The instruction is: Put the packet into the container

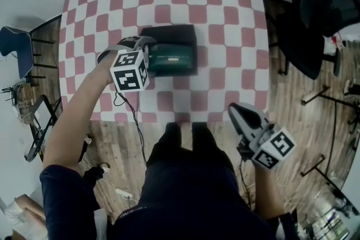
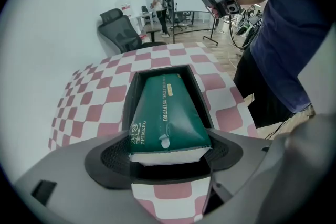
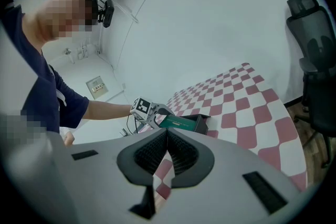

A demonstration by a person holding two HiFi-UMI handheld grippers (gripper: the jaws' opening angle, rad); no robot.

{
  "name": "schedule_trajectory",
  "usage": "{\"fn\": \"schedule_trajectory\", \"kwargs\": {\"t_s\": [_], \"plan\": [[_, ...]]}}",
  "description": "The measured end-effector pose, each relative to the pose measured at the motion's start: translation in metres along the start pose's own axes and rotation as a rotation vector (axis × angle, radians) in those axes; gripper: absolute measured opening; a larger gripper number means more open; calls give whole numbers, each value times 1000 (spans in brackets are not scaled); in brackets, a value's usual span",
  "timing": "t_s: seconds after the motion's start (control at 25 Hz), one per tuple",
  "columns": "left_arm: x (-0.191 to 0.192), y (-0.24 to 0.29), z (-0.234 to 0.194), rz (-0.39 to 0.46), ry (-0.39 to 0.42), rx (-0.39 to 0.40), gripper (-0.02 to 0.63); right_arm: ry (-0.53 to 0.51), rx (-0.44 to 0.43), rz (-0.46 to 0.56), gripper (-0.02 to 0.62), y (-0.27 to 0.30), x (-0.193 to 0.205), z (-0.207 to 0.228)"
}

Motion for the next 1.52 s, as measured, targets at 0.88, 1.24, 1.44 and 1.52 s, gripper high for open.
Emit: {"fn": "schedule_trajectory", "kwargs": {"t_s": [0.88,1.24,1.44,1.52], "plan": [[11,-16,12,-22,-29,40,420,-68,-41,-14,17,18,-14,-28],[18,-44,17,84,-102,-75,420,-104,-56,12,17,24,-30,-40],[0,-89,24,270,-150,-219,417,-136,-58,58,17,26,-52,-47],[-11,-111,32,376,-187,-275,417,-151,-59,75,17,26,-61,-51]]}}
Point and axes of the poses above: the fingertips, and each gripper's own axes: y forward along the fingers, z to its right, x out of its underside, the point moved 4 cm from there along -y, backward along the fingers, and after that the axes turned 11 degrees about x, right-handed, at the moved point
